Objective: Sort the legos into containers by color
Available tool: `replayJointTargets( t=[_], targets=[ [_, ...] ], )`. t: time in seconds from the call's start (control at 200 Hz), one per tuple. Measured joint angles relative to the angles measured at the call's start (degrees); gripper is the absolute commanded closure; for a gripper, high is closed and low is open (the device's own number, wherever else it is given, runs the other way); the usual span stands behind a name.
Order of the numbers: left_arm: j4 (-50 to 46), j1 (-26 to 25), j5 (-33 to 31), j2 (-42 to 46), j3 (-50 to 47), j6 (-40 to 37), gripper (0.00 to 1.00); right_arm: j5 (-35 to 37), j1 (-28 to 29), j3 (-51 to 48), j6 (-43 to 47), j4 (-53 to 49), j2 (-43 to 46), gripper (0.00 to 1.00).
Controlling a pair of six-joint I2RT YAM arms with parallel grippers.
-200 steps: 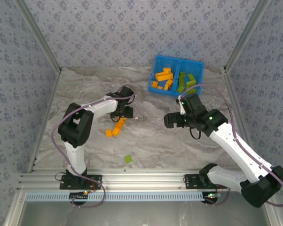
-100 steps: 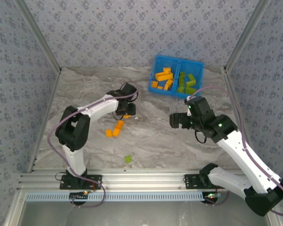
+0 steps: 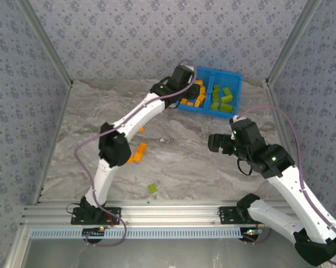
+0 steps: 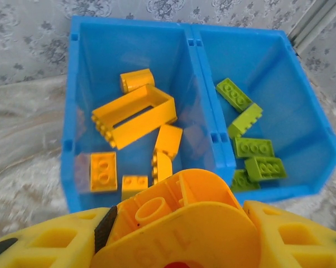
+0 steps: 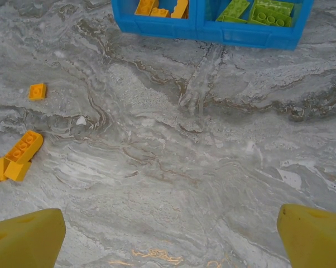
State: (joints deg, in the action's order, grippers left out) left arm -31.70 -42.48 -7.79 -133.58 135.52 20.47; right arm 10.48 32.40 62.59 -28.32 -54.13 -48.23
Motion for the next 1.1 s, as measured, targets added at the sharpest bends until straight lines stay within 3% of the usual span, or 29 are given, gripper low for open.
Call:
replayJointTargets(
  t=[0.18,0.32,0.455,0.874,1.099],
  targets=[
    [0.44,-0.02,0.33,-11.93,10.82,-3.15,0.47,0.31,0.0,-0.57,-0.85,-1.09,0.92,0.0],
    [2.27,-0.02,-0.76,-15.63,13.33,-4.61,0.47,0.31,0.0,-1.9,-0.98,-1.53,1.6,0.0],
    [3.87,0.0,-2.36,-17.25,15.04,-5.4,0.37,0.31,0.0,-2.34,-1.14,-1.9,2.25,0.0],
    [2.78,-0.02,-3.28,-16.68,18.93,-3.69,0.11,-0.2,0.0,-2.34,-1.95,-2.05,2.49,0.0],
    [-6.29,-0.02,-2.1,-5.86,13.09,-1.75,0.05,-1.07,0.0,-2.34,-2.38,-2.03,2.49,0.0]
  ],
)
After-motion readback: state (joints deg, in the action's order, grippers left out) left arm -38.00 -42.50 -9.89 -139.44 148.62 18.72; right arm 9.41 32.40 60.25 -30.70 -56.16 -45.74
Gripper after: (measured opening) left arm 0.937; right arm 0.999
